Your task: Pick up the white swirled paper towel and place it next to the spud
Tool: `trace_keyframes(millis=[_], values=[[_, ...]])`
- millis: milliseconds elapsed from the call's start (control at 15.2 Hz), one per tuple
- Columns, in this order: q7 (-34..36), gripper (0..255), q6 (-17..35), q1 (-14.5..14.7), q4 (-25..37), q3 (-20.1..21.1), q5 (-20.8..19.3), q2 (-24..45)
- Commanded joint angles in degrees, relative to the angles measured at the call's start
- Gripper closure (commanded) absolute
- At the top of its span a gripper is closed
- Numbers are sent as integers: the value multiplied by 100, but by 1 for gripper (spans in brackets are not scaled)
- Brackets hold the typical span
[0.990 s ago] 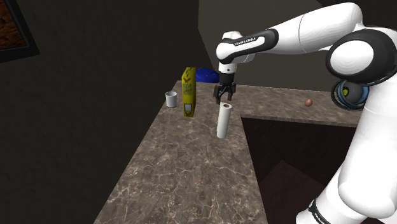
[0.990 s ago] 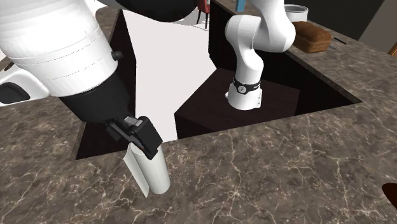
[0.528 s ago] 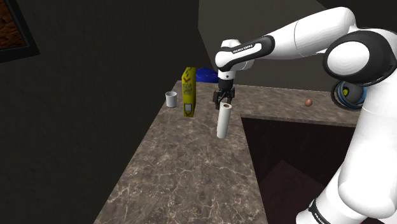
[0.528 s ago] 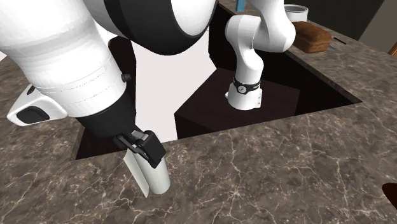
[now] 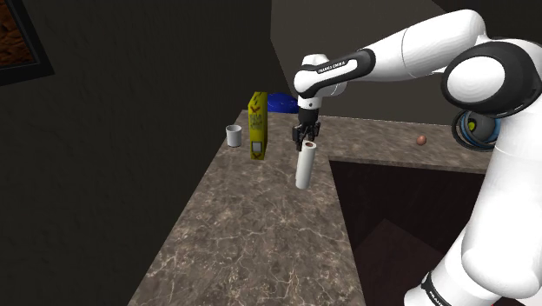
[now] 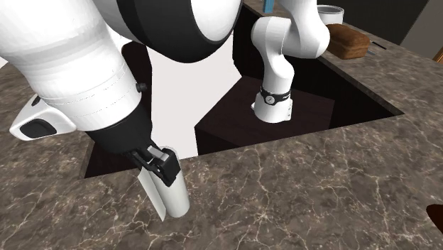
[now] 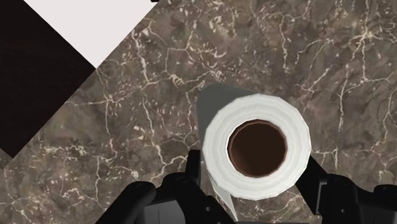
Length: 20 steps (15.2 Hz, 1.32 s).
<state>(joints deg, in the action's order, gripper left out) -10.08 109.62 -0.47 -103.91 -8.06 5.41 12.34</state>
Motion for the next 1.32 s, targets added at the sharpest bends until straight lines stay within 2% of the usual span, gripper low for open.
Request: trace_keyframes(millis=[0,462,1254], values=[[0,255,0,1,-1,1,1,1],[0,255,1,1,-2,1,1,1],[71,255,-861,-2,667,-11,-49,-196]])
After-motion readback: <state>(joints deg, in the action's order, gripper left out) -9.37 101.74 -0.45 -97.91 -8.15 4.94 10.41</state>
